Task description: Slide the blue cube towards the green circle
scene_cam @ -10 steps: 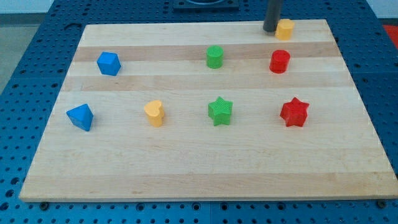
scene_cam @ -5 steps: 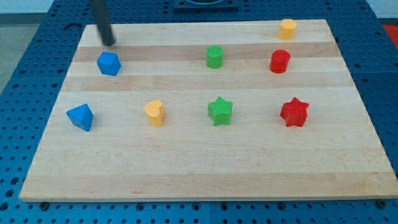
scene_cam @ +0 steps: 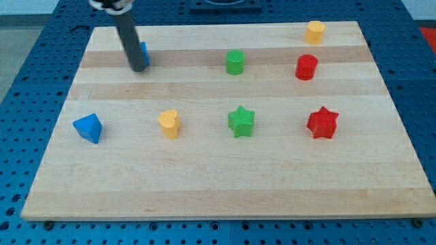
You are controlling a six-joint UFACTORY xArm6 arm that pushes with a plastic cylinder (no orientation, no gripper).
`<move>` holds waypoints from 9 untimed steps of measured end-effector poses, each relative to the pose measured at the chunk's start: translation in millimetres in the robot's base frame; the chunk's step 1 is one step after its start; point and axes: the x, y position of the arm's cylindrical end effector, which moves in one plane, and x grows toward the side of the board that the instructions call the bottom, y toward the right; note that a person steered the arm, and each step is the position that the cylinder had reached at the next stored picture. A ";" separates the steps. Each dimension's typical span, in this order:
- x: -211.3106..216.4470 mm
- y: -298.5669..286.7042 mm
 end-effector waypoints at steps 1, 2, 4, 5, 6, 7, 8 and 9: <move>11.2 -2.5; 34.3 -53.5; -3.4 -115.2; -24.4 -75.5; -25.8 -32.0; -26.4 15.8; -28.2 66.7; -34.9 102.8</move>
